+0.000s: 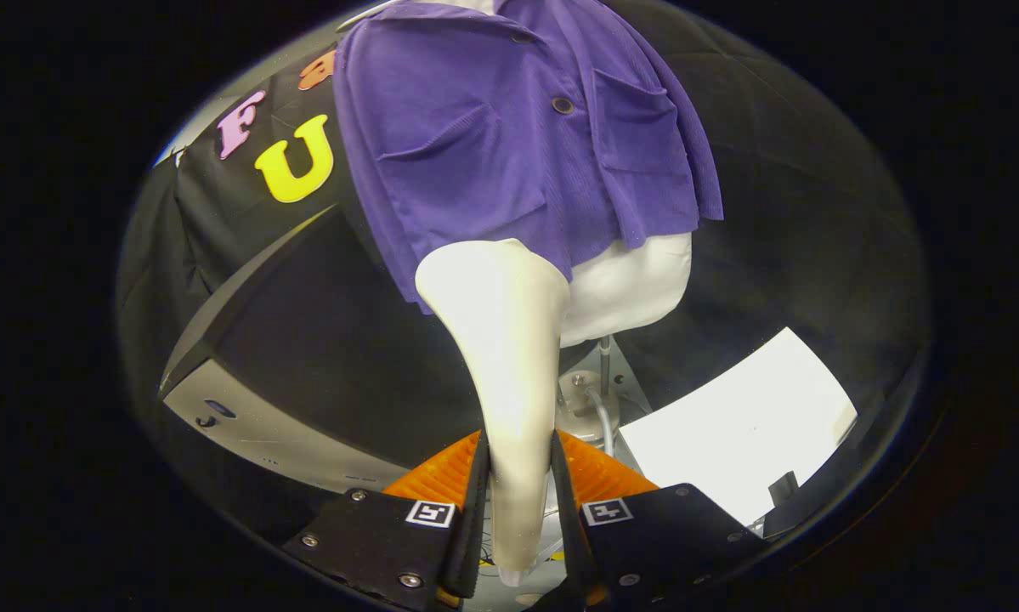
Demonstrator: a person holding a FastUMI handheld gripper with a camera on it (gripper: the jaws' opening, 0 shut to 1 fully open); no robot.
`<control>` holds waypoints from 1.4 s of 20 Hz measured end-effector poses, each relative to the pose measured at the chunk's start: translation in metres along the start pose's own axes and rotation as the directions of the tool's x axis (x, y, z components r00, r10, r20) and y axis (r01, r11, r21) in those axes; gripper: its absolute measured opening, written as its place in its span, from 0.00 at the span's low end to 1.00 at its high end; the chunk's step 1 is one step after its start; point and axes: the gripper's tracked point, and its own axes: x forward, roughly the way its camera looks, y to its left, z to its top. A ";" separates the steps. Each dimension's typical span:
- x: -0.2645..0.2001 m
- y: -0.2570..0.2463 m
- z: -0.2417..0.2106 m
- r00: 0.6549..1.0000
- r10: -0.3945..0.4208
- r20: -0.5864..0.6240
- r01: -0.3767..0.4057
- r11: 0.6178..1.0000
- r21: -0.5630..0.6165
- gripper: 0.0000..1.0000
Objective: Iron the clothes twice with a garment steamer, once on the left side and once on the right side.
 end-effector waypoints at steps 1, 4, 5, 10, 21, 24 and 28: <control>-0.012 0.010 -0.001 1.000 0.009 0.021 -0.009 1.000 -0.023 0.40; -0.046 0.039 -0.005 0.997 0.053 0.056 -0.049 0.996 -0.068 0.40; -0.058 0.049 -0.005 0.995 0.064 0.071 -0.059 0.996 -0.065 0.40; -0.104 0.096 -0.003 0.982 0.145 0.122 -0.131 0.984 -0.119 0.40; -0.175 0.187 0.024 0.920 0.307 0.243 -0.247 0.937 -0.247 0.40; -0.178 0.200 0.022 0.914 0.330 0.236 -0.265 0.926 -0.268 0.40; -0.177 0.209 0.017 0.910 0.354 0.215 -0.295 0.918 -0.264 0.40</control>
